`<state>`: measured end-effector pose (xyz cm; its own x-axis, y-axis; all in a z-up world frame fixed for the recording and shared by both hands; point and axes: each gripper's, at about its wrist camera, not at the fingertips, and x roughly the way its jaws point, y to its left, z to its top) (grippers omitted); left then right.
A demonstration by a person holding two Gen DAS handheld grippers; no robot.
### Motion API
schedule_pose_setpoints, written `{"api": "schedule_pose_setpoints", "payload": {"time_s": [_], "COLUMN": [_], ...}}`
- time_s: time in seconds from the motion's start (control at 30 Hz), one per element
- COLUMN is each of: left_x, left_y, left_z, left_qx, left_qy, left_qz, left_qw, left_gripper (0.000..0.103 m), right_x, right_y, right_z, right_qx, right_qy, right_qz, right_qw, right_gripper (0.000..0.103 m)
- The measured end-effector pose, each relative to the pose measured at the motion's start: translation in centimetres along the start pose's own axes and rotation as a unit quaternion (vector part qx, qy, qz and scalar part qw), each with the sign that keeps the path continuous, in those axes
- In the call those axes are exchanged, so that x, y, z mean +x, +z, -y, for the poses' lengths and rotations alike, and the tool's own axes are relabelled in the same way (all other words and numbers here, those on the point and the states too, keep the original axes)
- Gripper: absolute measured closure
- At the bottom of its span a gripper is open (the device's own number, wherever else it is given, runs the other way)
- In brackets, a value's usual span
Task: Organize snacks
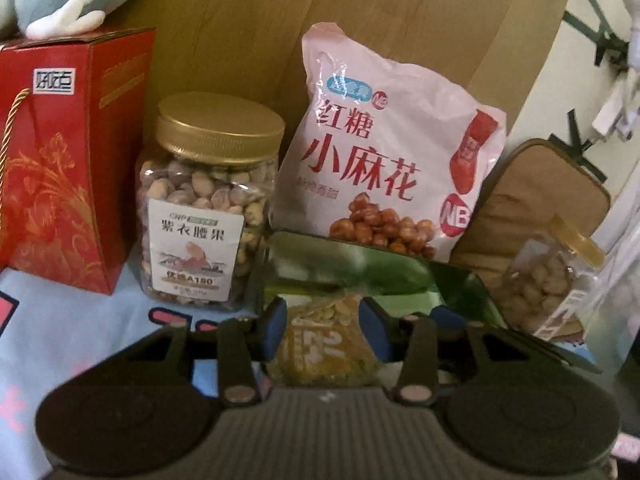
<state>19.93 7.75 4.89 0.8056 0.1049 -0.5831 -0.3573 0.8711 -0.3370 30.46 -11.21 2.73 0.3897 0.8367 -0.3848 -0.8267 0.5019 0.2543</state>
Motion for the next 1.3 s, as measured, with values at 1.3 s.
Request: {"api": "schedule_pose_setpoints", "payload": {"time_s": [1.3], "left_x": [-3.3], "left_y": [-11.5], "left_z": [-2.6], "left_qx": [-0.158], "left_qy": [-0.159], "left_qz": [-0.136], "left_qw": [0.9652], "left_gripper": [0.082], "right_x": [-9.4], "right_y": [-11.3], "right_z": [2.7], "right_qx": [0.262], "right_qy": [0.097], "right_qz": [-0.101], "right_qw": [0.955], "right_gripper": [0.089]}}
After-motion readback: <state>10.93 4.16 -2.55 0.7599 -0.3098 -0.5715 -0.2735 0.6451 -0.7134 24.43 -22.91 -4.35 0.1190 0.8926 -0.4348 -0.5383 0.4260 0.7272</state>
